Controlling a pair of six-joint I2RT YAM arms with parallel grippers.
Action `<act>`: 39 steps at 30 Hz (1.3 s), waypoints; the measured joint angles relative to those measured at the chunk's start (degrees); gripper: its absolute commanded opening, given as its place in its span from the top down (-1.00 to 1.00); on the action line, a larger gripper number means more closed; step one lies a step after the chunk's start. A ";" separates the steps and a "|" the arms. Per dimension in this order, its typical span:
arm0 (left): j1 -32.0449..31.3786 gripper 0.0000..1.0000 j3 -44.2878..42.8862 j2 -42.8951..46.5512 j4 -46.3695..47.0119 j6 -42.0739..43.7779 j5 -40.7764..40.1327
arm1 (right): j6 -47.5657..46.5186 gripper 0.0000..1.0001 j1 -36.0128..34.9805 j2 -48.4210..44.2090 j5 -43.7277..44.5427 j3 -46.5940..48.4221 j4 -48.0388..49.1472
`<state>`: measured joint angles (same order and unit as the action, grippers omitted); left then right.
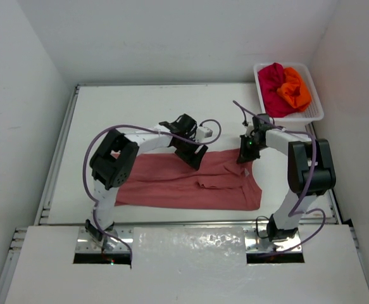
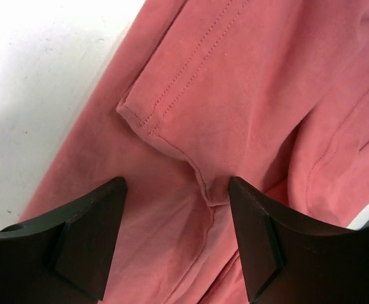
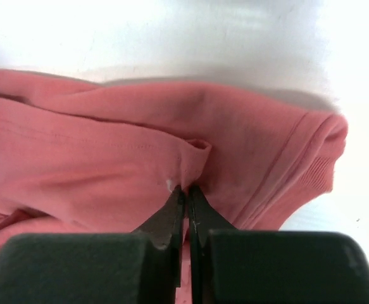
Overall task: Fold and stack the t-shirts
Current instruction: Fold the other side of the tshirt into a rectangle
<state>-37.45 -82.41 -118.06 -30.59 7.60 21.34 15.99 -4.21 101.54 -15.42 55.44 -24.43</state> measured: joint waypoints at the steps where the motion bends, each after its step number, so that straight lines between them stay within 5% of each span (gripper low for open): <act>1: -0.04 -0.29 0.00 -0.07 0.39 0.02 -0.48 | -0.07 1.00 0.11 0.15 0.07 0.20 0.11; 14: -1.46 -0.28 -0.04 -0.17 0.85 1.03 -5.46 | -1.03 1.00 1.25 0.42 1.97 3.54 1.86; 18: -1.51 -0.28 -0.04 -0.17 0.92 1.18 -5.68 | -1.29 0.49 1.42 2.14 2.16 4.28 1.88; 24: -1.51 -0.31 -0.74 -0.33 0.07 1.31 -5.40 | -3.06 0.26 1.62 4.33 3.54 8.22 -1.90; 32: 0.42 -0.28 -13.55 -3.13 -5.77 1.57 1.79 | -4.07 0.75 1.86 -10.36 1.46 5.49 -0.48; 39: 0.83 0.06 -17.70 -2.58 -2.47 0.70 6.84 | 1.27 1.00 1.86 -20.52 -0.31 -8.63 1.20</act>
<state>-36.62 -100.12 -120.64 -33.06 8.29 28.18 17.26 -2.35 81.01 -15.73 46.81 -23.22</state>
